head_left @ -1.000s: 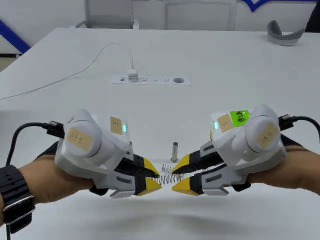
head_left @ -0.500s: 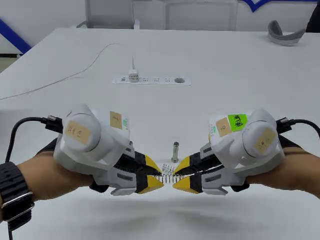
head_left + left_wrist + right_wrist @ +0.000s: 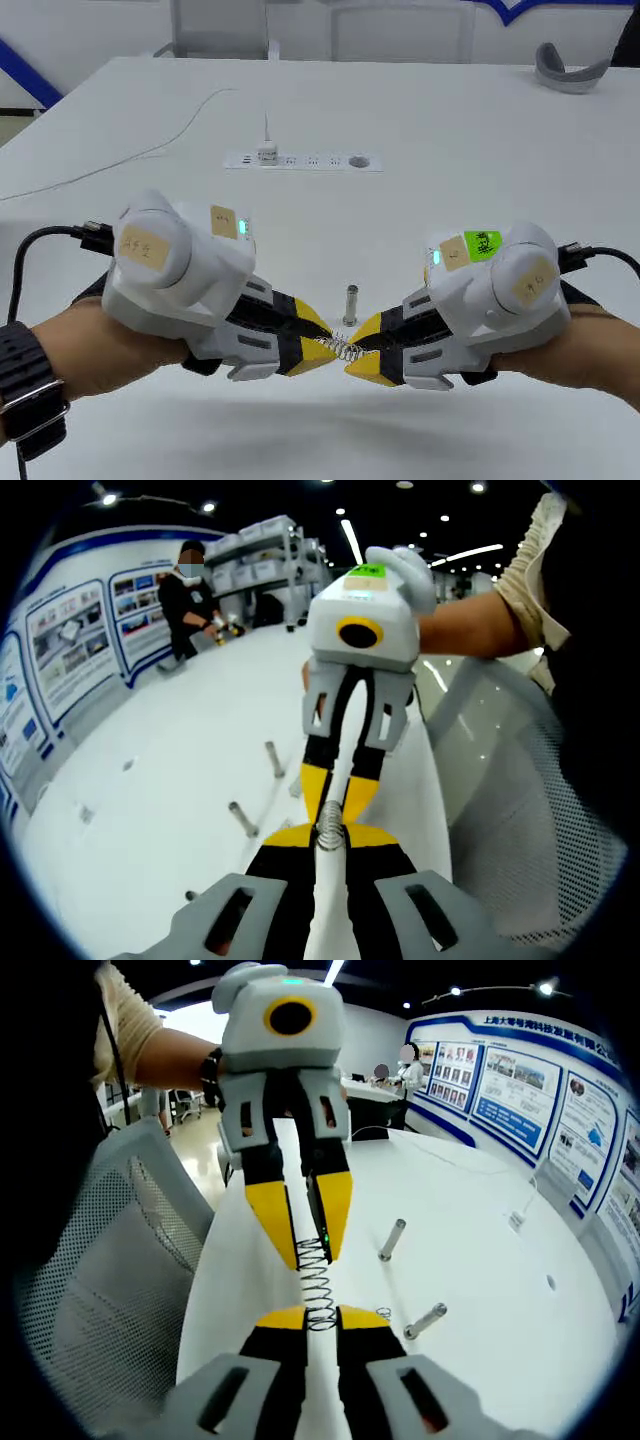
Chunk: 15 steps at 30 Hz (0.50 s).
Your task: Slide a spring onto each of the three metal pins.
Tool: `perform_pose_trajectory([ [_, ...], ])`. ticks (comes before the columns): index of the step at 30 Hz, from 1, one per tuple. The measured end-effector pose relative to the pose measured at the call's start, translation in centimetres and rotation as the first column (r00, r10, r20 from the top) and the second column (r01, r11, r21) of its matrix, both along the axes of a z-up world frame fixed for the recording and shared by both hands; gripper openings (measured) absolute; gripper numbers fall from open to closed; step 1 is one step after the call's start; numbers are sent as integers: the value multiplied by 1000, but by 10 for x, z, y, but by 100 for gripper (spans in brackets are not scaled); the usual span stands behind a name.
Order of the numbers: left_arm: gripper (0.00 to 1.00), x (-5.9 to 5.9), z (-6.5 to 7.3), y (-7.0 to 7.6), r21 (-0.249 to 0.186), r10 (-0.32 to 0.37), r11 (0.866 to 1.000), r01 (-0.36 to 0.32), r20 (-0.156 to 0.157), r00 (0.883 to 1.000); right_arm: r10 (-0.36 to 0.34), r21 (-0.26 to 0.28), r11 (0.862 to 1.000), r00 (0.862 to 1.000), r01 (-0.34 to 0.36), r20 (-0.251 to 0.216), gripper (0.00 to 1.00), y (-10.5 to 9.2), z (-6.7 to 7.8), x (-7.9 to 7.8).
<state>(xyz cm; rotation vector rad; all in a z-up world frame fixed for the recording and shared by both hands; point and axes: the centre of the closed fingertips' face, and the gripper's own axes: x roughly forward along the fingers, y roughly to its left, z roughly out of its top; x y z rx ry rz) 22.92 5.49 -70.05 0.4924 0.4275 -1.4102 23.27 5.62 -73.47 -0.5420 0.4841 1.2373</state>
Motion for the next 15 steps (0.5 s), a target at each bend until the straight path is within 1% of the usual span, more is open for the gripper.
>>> perform_pose_trajectory([
  [1,9,0,3,-1,-16,6,1000,-6,-7,1000,-5,10,1000,1000,5,-2,11,0,1,0],
  [7,9,1,10,-4,-56,23,998,-23,-12,1000,-23,42,999,1000,24,-14,11,2,4,1],
  [11,8,2,17,-7,-96,38,995,-41,-24,999,-37,69,997,999,39,-30,11,4,6,2],
  [15,8,3,20,-9,-116,46,992,-49,-24,999,-45,87,995,998,48,-41,11,5,7,2],
])
